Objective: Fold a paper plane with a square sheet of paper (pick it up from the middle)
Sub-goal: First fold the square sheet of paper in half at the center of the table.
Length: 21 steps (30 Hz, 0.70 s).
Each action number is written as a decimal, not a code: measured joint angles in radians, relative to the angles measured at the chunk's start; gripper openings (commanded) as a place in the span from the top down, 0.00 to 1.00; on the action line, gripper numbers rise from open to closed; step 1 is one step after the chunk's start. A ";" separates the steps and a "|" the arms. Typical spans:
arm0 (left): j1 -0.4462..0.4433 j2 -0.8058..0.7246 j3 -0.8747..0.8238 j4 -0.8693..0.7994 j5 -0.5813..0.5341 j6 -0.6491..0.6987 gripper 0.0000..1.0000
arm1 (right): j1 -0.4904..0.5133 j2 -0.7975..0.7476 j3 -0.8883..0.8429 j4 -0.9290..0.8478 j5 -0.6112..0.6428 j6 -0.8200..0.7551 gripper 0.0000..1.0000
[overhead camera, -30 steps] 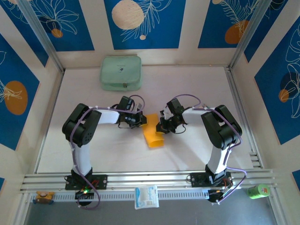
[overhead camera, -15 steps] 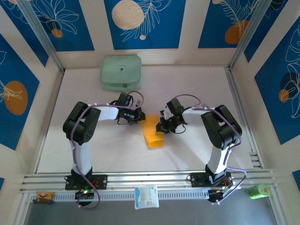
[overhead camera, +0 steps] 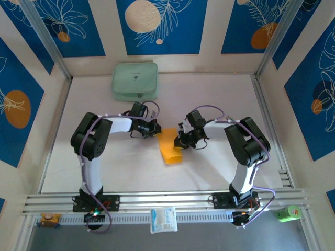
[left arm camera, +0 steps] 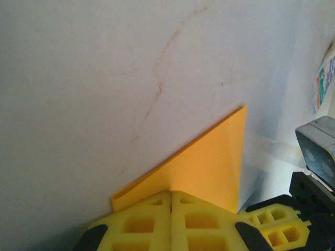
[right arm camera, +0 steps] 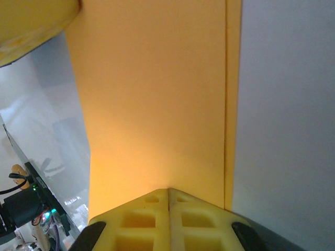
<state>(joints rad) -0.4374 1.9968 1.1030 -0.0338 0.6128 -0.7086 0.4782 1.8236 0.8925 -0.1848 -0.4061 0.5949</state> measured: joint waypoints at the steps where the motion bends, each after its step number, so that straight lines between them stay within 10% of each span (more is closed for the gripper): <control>1: 0.003 0.000 0.003 -0.003 -0.007 0.000 1.00 | 0.000 0.000 -0.001 0.003 -0.001 0.000 1.00; 21: 0.027 0.024 0.106 -0.119 -0.121 -0.023 0.98 | 0.006 0.002 -0.004 0.017 -0.006 0.010 1.00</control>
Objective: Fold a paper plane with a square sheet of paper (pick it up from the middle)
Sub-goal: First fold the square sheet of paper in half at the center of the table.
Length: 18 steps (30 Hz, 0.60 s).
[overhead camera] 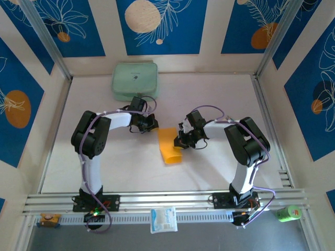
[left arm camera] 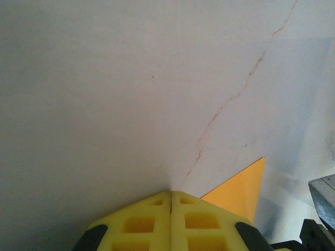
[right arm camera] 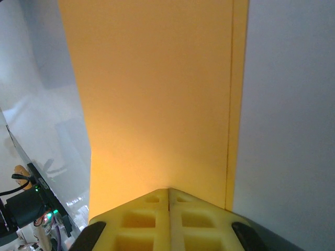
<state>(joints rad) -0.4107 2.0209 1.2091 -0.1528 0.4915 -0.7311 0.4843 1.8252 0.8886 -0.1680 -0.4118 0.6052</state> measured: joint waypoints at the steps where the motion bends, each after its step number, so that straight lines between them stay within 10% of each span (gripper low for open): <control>1: 0.000 -0.003 0.000 -0.003 -0.004 0.000 0.98 | 0.000 0.000 0.000 0.000 0.000 0.002 1.00; 18: -0.116 -0.272 -0.184 0.037 0.014 -0.031 0.95 | 0.002 0.000 0.000 0.000 0.003 0.005 1.00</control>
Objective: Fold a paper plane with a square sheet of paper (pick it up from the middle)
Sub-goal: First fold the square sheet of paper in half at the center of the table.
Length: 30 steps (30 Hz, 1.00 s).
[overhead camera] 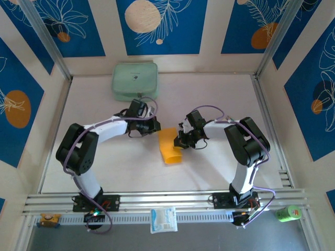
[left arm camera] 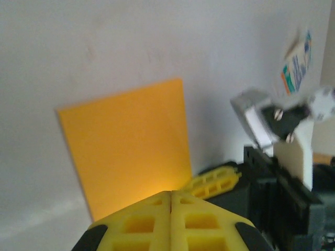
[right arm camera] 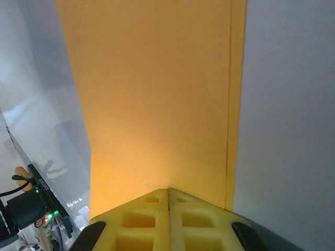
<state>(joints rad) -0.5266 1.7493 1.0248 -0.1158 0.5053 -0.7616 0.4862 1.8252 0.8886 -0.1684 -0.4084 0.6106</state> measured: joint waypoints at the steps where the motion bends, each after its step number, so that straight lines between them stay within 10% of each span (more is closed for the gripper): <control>1: -0.013 0.000 -0.024 0.021 0.017 -0.014 0.95 | 0.000 0.000 0.000 0.000 0.000 0.000 1.00; 30: -0.063 0.018 -0.154 0.050 0.048 0.014 0.93 | 0.001 -0.004 -0.008 0.011 0.003 0.008 1.00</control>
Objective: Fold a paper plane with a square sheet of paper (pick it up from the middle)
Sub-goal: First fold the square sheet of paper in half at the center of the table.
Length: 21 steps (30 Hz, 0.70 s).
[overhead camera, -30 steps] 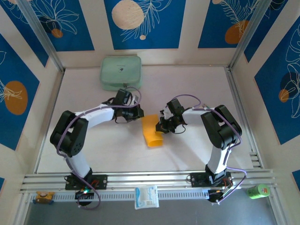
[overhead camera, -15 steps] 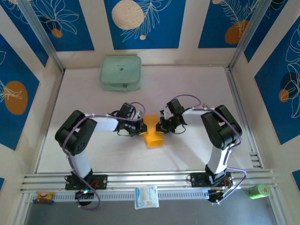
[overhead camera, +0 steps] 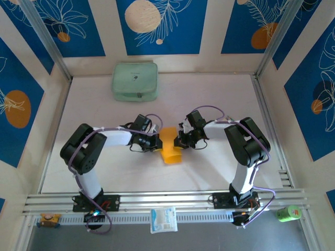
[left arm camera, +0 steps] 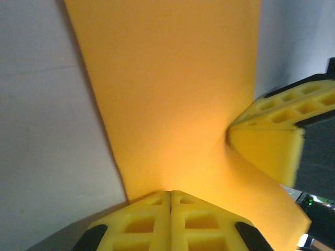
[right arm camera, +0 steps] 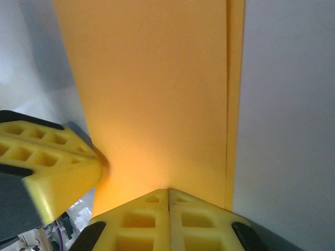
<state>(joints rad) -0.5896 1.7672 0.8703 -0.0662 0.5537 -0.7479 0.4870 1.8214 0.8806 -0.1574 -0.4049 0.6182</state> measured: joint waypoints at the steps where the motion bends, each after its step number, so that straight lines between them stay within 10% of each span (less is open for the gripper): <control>1: 0.000 -0.008 0.000 0.005 0.007 -0.010 0.94 | 0.000 0.000 0.000 0.000 0.000 0.000 1.00; 21: -0.021 0.013 -0.111 0.152 0.100 -0.078 0.94 | 0.000 0.000 0.000 0.000 0.000 0.000 1.00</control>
<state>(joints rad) -0.6109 1.7805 0.7589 0.0860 0.6537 -0.8257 0.4870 1.8214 0.8806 -0.1577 -0.4049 0.6178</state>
